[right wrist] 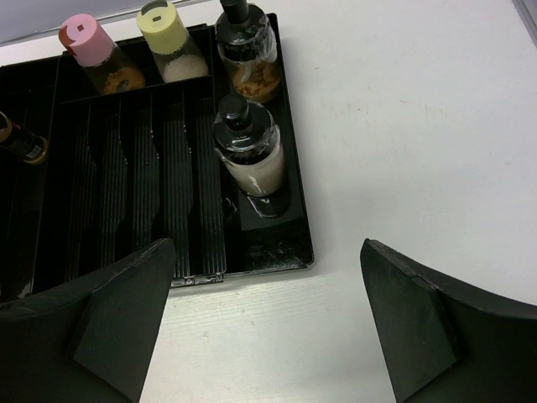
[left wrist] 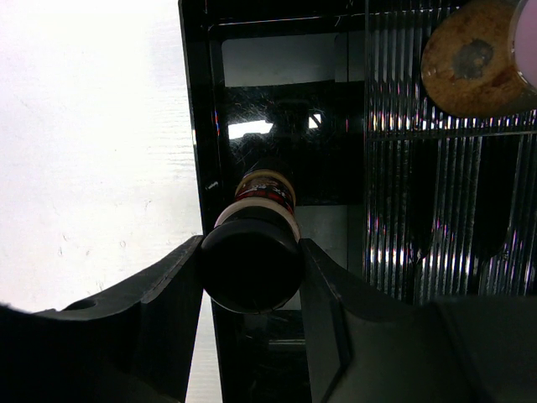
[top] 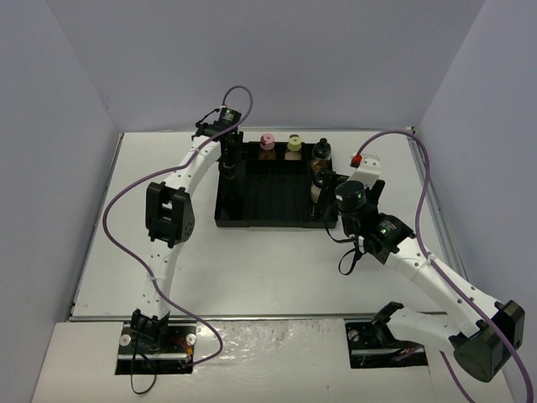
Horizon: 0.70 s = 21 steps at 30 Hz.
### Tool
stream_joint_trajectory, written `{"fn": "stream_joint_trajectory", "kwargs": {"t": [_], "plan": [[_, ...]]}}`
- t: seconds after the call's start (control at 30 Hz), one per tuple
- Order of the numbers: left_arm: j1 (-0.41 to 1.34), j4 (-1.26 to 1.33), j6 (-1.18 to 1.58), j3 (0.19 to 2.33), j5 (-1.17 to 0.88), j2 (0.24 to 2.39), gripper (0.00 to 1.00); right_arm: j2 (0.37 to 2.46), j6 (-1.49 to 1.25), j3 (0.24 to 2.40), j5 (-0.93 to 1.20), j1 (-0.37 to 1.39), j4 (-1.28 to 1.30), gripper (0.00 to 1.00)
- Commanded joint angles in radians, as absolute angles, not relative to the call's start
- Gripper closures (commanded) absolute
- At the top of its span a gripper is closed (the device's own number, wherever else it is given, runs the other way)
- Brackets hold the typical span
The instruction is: Organize the condiment bottles
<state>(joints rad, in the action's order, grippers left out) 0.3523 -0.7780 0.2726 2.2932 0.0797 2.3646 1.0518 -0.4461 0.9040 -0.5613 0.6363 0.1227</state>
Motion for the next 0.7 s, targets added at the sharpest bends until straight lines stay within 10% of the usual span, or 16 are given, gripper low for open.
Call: {"fn": "stream_joint_trajectory", "kwargs": {"t": [0.0, 0.33, 0.67], "plan": [[0.357, -0.753, 0.265, 2.335, 0.086, 2.324, 0.88, 1.021, -0.464, 0.895, -0.595, 0.644, 0.063, 0.11], [0.356, -0.735, 0.262, 2.307, 0.086, 2.301, 0.44, 1.023, -0.466, 0.893, -0.595, 0.644, 0.063, 0.11], [0.364, -0.711, 0.251, 2.262, 0.091, 2.238, 0.35, 1.014, -0.471, 0.882, -0.597, 0.646, 0.063, 0.11]]}}
